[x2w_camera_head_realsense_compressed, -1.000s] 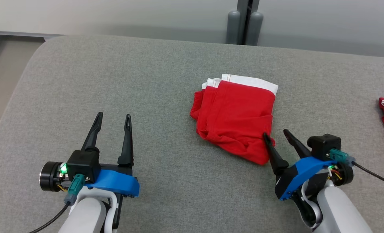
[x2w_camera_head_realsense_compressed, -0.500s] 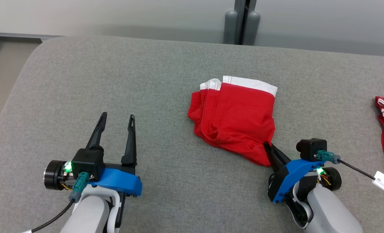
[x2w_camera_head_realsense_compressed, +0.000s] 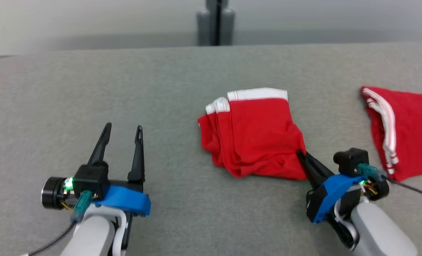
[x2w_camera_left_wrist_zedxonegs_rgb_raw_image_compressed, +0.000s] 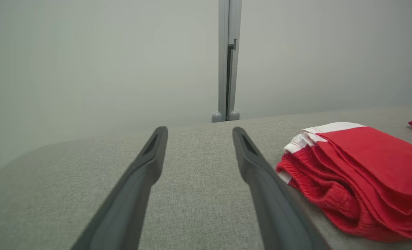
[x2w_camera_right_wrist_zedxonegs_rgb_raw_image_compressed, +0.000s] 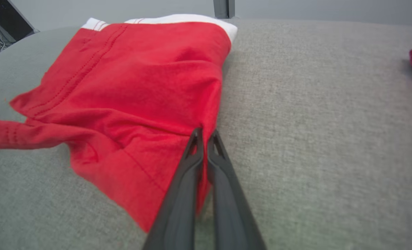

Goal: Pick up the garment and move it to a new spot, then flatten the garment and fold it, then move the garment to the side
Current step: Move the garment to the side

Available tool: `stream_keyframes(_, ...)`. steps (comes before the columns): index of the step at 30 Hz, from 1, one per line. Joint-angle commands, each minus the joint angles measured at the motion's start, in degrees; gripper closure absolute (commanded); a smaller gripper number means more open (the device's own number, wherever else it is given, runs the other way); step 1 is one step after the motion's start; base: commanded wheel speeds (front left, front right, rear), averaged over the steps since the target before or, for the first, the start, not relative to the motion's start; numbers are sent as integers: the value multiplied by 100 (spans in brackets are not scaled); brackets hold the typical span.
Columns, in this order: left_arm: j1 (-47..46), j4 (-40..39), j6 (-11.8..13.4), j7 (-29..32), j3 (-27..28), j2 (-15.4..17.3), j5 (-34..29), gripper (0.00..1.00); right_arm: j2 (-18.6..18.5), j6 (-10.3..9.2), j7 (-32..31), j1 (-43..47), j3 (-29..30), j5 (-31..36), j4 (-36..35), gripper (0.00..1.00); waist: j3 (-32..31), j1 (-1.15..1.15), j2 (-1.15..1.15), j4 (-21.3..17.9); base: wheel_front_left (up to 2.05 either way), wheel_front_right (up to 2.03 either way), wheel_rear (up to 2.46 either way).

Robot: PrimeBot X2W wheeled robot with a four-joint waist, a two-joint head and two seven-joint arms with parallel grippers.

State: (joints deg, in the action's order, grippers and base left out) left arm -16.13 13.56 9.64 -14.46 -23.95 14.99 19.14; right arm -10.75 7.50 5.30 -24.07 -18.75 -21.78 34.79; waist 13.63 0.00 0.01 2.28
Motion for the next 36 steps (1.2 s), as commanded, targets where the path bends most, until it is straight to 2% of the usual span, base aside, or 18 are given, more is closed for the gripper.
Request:
stream_keyframes(1, 31, -30, 13, 8, 10, 34, -18, 0, -102, -2, -31, 113, -24, -14, -113, 100, -113, 0, -1, -239, 0, 0, 0)
stream_keyframes(7, -81, -130, 7, 55, -40, 74, -49, 0, -594, -2, -326, 292, -25, -94, -642, 100, -73, 0, -1, -899, 0, 0, 0)
stream_keyframes(12, -184, -192, -9, 114, -103, 83, -69, 0, -903, -1, -505, 247, -22, -174, -875, 100, 68, 0, -1, -1238, 0, 0, 0)
stream_keyframes(21, -495, -202, -145, 197, -302, 108, -176, 0, -1497, -2, -395, -642, 194, -72, -853, 100, 513, 0, -1, -1442, 0, 0, 0)
stream_keyframes(26, -651, -223, -198, 205, -395, 113, -243, 0, -1834, -2, -460, -881, 681, 38, -725, 100, 712, 0, -1, -1457, 0, 0, 0)
stream_keyframes(30, -792, -251, -249, 210, -470, 126, -308, 0, -1847, -2, -579, -901, 1294, 111, -461, 100, 860, 0, -1, -1506, 0, 0, 0)
stream_keyframes(36, -999, -296, -316, 252, -577, 136, -378, 0, -1510, -2, -522, -945, 2170, 167, 105, 100, 1075, 0, -1, -1528, 0, 0, 0)
